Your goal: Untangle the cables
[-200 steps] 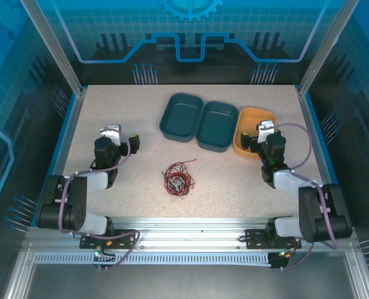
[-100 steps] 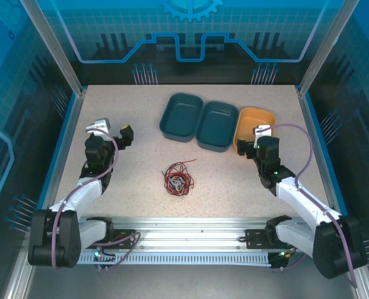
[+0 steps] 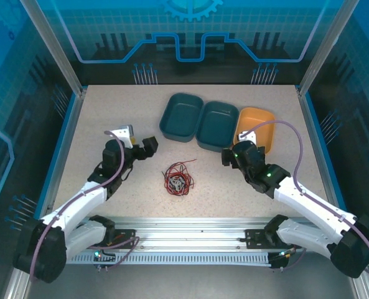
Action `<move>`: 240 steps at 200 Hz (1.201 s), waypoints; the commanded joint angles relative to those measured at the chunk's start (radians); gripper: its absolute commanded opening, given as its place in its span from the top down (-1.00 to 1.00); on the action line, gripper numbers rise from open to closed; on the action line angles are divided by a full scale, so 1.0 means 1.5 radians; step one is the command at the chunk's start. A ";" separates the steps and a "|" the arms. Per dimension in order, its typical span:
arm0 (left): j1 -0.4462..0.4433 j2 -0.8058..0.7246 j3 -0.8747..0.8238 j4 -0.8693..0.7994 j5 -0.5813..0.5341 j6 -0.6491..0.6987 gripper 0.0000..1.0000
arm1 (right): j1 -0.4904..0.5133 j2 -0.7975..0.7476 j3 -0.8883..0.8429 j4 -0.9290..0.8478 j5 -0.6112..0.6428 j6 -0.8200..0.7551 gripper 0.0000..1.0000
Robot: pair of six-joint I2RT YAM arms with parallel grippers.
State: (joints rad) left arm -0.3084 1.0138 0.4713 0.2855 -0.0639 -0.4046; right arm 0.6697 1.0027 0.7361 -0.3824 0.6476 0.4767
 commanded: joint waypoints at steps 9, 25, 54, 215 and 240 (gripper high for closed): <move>-0.044 -0.028 0.031 -0.099 -0.020 -0.027 -0.98 | 0.057 0.022 0.047 -0.107 0.048 0.093 -0.99; -0.062 -0.029 0.032 -0.117 -0.019 -0.057 -0.98 | 0.089 0.043 0.065 -0.112 0.044 0.103 -0.99; -0.107 -0.017 0.033 -0.154 -0.018 -0.096 -0.99 | 0.142 0.103 0.125 -0.136 0.037 0.122 -0.99; -0.146 0.102 0.038 -0.189 0.106 -0.156 -0.91 | 0.218 0.410 0.280 -0.120 -0.222 0.197 -0.49; -0.146 0.131 0.035 -0.175 0.131 -0.165 -0.80 | 0.217 0.437 0.293 -0.111 -0.248 0.201 -0.18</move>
State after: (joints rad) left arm -0.5167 1.1774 0.4976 -0.0105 0.0540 -0.6304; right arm 0.9874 1.6287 1.1324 -0.5629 0.3416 0.7555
